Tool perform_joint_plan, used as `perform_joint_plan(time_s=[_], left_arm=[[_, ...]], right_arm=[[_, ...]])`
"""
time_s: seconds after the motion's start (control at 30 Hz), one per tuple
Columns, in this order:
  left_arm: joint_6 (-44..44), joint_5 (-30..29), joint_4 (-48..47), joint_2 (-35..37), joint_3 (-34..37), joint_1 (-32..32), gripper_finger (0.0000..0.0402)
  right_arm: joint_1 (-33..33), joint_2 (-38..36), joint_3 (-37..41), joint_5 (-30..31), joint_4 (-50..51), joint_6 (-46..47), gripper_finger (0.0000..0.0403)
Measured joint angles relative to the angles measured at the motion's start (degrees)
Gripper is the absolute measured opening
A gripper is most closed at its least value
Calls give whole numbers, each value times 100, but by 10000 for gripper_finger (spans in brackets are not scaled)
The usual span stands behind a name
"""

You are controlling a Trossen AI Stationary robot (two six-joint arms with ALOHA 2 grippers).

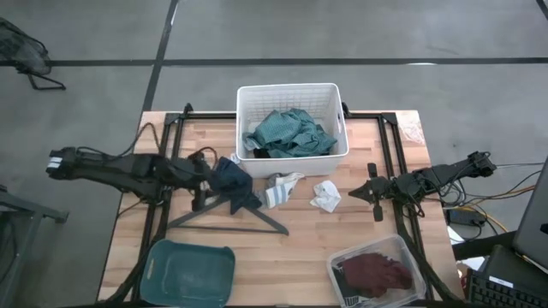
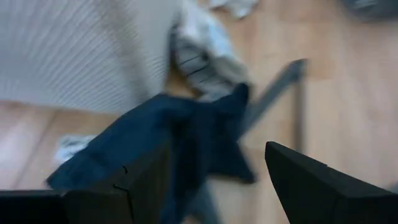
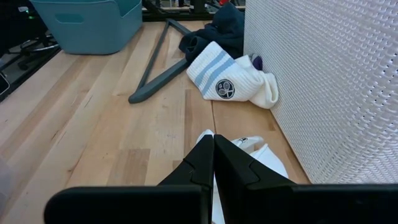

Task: Pick & Place Cloths
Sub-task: Put the dark blue shorts into the transparent bin

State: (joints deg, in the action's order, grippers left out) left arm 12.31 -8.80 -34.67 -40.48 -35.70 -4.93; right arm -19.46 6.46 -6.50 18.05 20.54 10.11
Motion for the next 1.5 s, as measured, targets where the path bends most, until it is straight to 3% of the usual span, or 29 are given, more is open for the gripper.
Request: perform_joint_plan(time_s=[0.2, 0.5, 0.97, 1.13, 1.33, 1.5], left_arm=[[-68, -723, 439, -470, 512, 4, 266], [-290, -1224, 1468, -1183, 785, 20, 266], [-314, -1182, 1741, -2102, 776, 22, 259], [-385, -1102, 1833, -2261, 776, 22, 191], [-555, -694, 1986, -2322, 766, 24, 29], [-593, -421, 1950, -2185, 528, -15, 15]], right_arm=[[0, 0, 0, 0, 0, 0, 8], [0, -1, 0, 1, 1, 0, 8], [0, 0, 0, 1, -1, 0, 8], [0, 0, 0, 0, 0, 0, 8], [0, 0, 0, 1, 0, 0, 8], [0, 0, -2, 0, 0, 0, 8]])
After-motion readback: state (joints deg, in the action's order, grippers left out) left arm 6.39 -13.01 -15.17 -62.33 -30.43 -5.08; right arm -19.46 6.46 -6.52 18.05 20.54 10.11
